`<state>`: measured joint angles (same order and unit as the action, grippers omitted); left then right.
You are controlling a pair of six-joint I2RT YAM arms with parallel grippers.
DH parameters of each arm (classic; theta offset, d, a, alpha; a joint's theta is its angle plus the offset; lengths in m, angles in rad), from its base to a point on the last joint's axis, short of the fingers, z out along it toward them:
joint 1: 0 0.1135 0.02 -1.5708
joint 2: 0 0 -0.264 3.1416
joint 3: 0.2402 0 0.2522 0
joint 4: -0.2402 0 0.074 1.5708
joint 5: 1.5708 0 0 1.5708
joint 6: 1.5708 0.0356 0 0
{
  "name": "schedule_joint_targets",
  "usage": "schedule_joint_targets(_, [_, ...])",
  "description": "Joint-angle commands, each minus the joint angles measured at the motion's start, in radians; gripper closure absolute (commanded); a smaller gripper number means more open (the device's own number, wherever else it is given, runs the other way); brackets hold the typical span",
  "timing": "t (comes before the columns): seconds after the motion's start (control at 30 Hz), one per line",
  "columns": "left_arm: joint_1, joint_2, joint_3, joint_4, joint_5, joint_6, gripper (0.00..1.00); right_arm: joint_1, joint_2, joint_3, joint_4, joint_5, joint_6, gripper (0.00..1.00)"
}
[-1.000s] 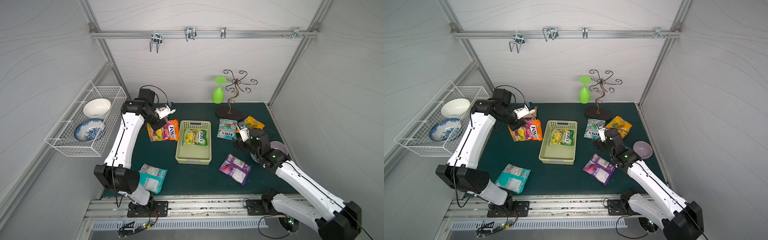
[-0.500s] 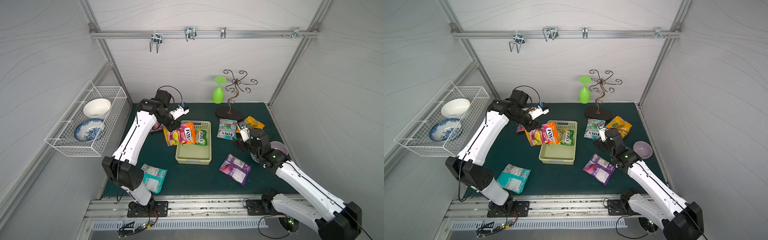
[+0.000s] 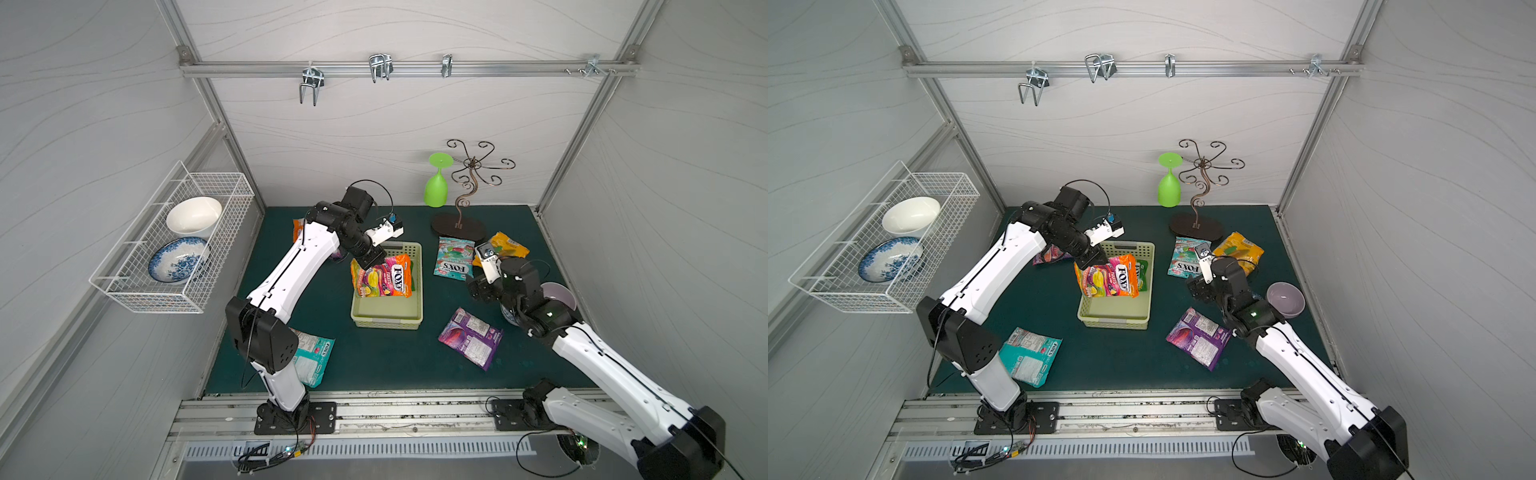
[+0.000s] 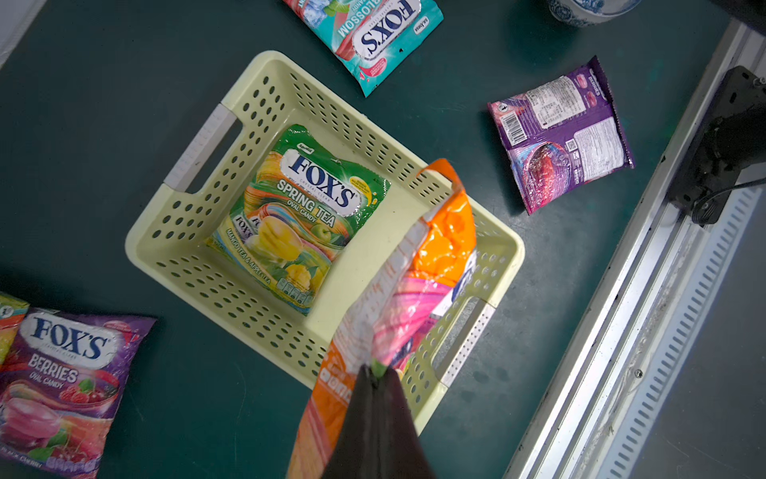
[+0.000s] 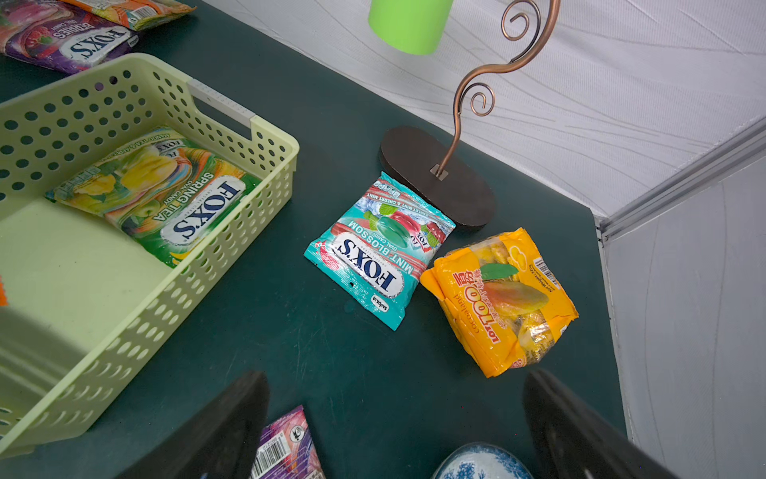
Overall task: Put the candies in the basket
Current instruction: Place the candy in the basket.
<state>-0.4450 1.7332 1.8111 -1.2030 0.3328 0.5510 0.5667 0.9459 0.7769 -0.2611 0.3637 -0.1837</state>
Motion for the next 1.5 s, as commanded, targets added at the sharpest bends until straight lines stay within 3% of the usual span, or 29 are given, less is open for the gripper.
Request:
schedule_joint_targets(0.0, [-0.021, 0.016, -0.051, 0.028, 0.014, 0.042, 1.0, -0.006, -0.028, -0.01, 0.032, 0.003, -0.005, 0.01])
schedule_joint_targets(0.7, [-0.085, 0.038, -0.242, 0.135, 0.058, 0.018, 1.0, -0.01, -0.012, -0.016, 0.035, -0.006, -0.006, 0.01])
schedule_joint_targets(1.1, [-0.087, 0.051, -0.295, 0.191, 0.011, 0.022, 1.0, -0.013, 0.002, -0.019, 0.032, 0.009, -0.008, 0.01])
schedule_joint_targets(1.27, [-0.087, 0.053, -0.325, 0.216, -0.018, 0.034, 0.9, -0.014, 0.001, -0.014, 0.035, -0.003, -0.006, 0.01])
schedule_joint_targets(1.47, [-0.089, 0.008, -0.31, 0.222, -0.045, 0.036, 0.47, -0.014, -0.002, -0.014, 0.033, -0.005, -0.003, 0.01])
